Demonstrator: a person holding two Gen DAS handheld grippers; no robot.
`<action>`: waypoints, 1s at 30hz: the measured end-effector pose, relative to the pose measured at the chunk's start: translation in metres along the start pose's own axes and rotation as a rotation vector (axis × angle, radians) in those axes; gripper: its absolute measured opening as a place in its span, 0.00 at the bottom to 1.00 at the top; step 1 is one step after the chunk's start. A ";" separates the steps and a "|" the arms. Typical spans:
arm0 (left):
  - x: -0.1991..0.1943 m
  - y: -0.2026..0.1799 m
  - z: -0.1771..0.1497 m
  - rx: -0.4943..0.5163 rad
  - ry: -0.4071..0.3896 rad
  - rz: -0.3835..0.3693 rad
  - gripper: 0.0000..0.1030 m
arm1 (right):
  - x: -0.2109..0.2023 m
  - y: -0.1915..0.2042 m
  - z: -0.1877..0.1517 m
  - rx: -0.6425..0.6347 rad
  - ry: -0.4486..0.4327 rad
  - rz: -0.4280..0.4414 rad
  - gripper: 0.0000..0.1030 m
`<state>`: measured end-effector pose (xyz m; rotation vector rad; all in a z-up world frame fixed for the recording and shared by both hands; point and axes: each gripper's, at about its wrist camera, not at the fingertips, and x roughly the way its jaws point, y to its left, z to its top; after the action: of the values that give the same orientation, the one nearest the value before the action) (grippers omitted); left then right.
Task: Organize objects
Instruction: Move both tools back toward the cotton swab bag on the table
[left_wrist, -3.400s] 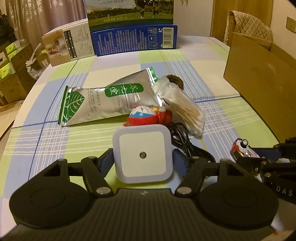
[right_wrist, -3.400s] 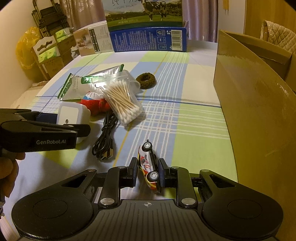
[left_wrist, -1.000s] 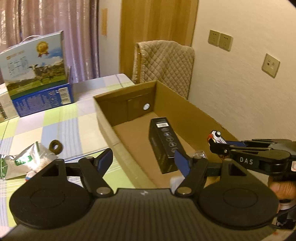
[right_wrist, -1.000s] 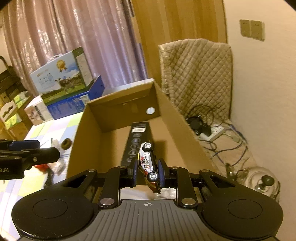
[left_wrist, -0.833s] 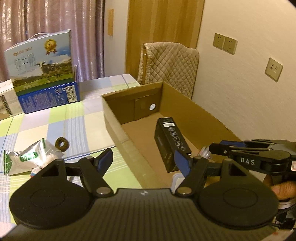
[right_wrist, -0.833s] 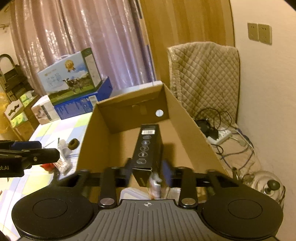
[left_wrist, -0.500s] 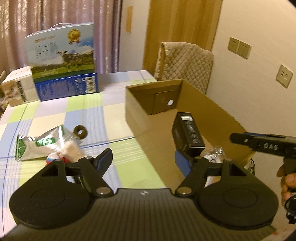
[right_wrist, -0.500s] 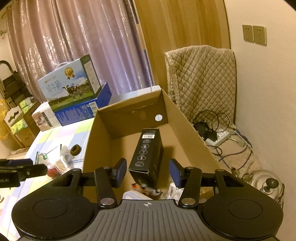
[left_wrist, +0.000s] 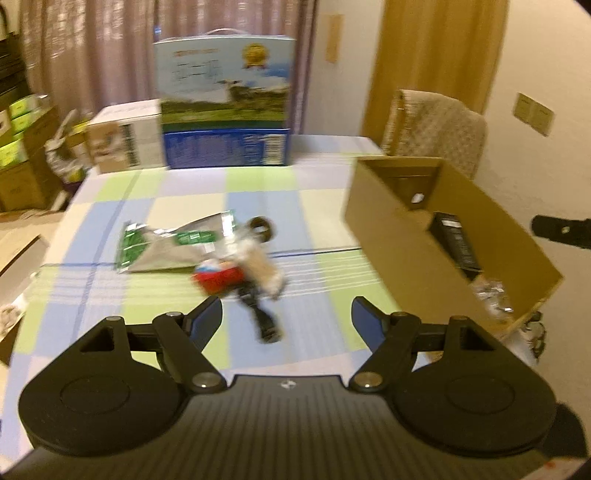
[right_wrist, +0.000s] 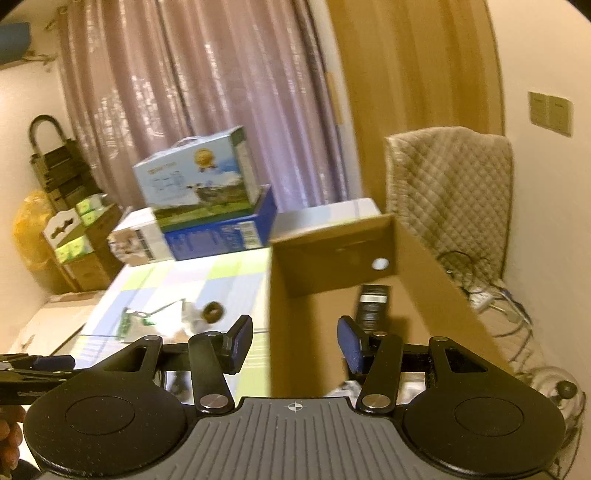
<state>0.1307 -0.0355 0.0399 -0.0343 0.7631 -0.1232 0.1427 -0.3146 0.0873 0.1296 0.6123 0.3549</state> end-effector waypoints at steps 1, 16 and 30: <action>-0.003 0.009 -0.003 -0.007 -0.001 0.017 0.73 | 0.001 0.006 -0.001 -0.006 0.003 0.013 0.47; -0.043 0.073 -0.013 -0.070 -0.010 0.162 0.78 | 0.029 0.083 -0.028 -0.092 0.080 0.174 0.48; -0.088 0.089 -0.020 -0.107 -0.052 0.171 0.83 | 0.020 0.110 -0.046 -0.151 0.103 0.184 0.48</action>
<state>0.0625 0.0638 0.0794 -0.0736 0.7169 0.0810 0.0998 -0.2038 0.0638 0.0224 0.6744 0.5870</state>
